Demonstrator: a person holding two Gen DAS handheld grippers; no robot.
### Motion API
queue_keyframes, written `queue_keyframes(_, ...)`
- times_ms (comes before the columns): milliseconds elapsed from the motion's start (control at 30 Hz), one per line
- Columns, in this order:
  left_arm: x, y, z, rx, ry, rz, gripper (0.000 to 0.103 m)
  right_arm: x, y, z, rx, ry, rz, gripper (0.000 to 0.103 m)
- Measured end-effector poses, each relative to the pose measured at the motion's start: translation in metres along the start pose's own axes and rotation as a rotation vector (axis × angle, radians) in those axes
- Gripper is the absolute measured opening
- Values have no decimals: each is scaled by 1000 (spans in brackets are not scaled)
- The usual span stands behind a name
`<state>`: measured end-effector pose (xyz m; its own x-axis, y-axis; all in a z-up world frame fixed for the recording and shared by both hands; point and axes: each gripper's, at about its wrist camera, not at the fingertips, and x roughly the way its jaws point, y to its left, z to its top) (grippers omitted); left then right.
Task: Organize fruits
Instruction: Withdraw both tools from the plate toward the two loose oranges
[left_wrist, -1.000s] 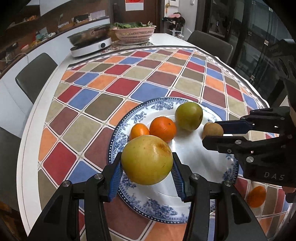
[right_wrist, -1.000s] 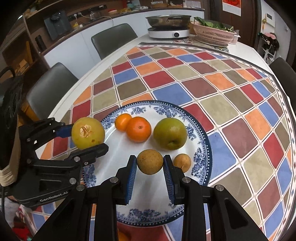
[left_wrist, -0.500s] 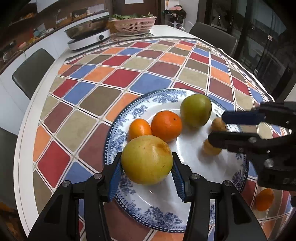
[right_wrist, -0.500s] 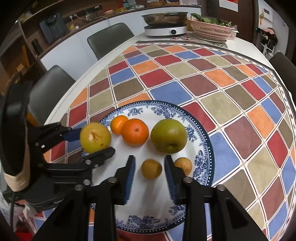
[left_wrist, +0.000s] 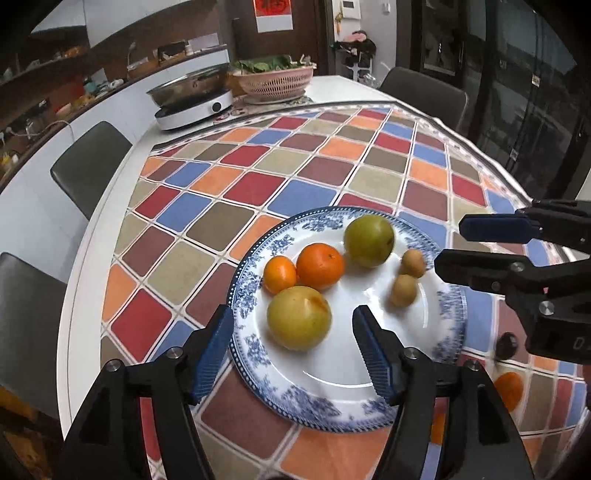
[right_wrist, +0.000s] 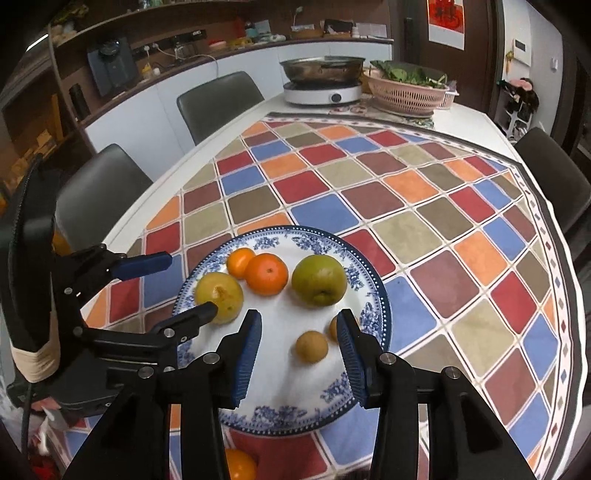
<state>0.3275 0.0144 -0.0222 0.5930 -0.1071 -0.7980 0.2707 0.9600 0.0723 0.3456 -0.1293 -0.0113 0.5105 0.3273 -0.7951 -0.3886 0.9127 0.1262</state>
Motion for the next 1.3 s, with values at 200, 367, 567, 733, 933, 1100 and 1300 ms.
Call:
queue_keyframes(200,-41,-8,-6,-20,-65,0,70,-32,3,-10,-15,-47,-1,43)
queue_keyframes(367,-70,-19,-13,-21,-116,0,71,-57,4,-19,-26,-88,-16,43)
queue_keyframes(567,-98,-32,-24,-36,-160,-6,74,-84,6,-33,-35,-125,-16,43)
queue_keyframes(733,-112,-44,-38,-52,-181,-10,75,-101,7,-50,-52,-146,-34,43)
queue_keyframes(933,-114,-57,-54,-85,-173,-19,76,-111,4,-70,-68,-150,-56,43)
queue_keyframes(1100,-110,-69,-67,-62,-160,-28,76,-109,-1,-86,-70,-127,-59,43)
queue_keyframes(1300,-106,-80,-82,0,-168,-54,76,-104,0,-108,-89,-95,-69,43)
